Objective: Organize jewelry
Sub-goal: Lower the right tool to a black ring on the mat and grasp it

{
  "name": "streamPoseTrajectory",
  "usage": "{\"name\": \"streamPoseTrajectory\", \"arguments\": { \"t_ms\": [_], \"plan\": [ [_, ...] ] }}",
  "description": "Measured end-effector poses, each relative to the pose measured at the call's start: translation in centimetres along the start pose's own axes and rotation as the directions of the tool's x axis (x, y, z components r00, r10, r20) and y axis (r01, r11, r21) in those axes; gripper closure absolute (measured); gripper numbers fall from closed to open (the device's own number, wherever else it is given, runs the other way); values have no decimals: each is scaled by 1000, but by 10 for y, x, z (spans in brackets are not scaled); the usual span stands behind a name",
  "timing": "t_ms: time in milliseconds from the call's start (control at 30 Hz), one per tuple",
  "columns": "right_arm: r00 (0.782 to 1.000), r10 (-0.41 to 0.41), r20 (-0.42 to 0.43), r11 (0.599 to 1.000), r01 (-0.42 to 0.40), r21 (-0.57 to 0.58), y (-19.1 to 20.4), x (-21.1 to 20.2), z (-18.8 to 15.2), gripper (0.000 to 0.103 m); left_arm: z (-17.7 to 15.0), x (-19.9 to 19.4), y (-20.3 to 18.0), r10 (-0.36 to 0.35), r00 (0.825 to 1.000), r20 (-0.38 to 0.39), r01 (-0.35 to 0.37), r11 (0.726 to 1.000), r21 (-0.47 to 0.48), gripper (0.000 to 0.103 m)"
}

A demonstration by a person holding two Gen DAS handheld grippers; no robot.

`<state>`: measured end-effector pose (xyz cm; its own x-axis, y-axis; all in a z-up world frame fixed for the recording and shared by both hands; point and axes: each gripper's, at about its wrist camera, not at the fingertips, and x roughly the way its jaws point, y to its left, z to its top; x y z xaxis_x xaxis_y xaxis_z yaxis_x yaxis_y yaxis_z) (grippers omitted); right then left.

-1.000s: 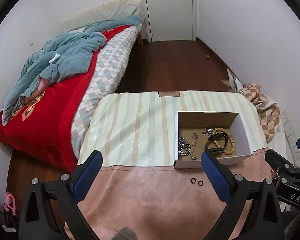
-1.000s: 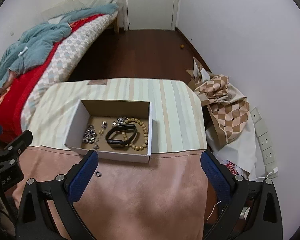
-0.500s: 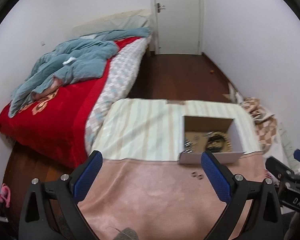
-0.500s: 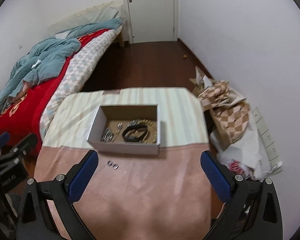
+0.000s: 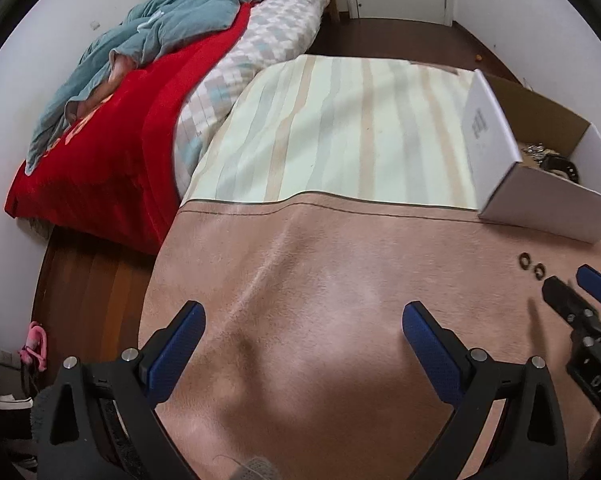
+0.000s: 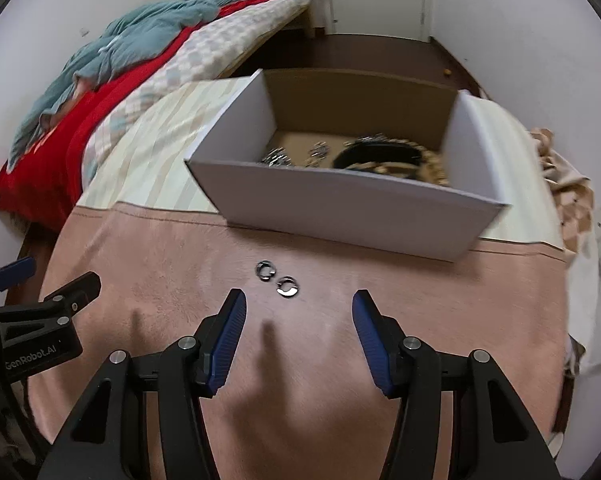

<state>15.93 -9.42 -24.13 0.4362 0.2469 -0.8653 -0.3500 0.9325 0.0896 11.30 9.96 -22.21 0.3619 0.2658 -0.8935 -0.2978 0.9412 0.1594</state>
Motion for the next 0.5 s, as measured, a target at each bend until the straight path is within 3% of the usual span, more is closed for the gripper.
{"name": "streamPoseTrajectory", "arguments": {
  "t_ms": [133,200,267,500],
  "plan": [
    [1000,6,-27,1000,-7,-30,11,23,-1,65,1,6,3,2,1000,-4,-2,1000,4,2],
    [1000,-18,0,998,18,-57,17,26,-2,74,2,8,4,5,1000,-6,-5,1000,7,2],
    [999,-38,17,997,39,-63,19,27,-2,92,4,9,4,2,1000,-8,-2,1000,8,2],
    [998,-38,40,998,36,60,-21,-3,-4,92,11,0,-32,-83,997,3,83,995,54,2]
  ]
}}
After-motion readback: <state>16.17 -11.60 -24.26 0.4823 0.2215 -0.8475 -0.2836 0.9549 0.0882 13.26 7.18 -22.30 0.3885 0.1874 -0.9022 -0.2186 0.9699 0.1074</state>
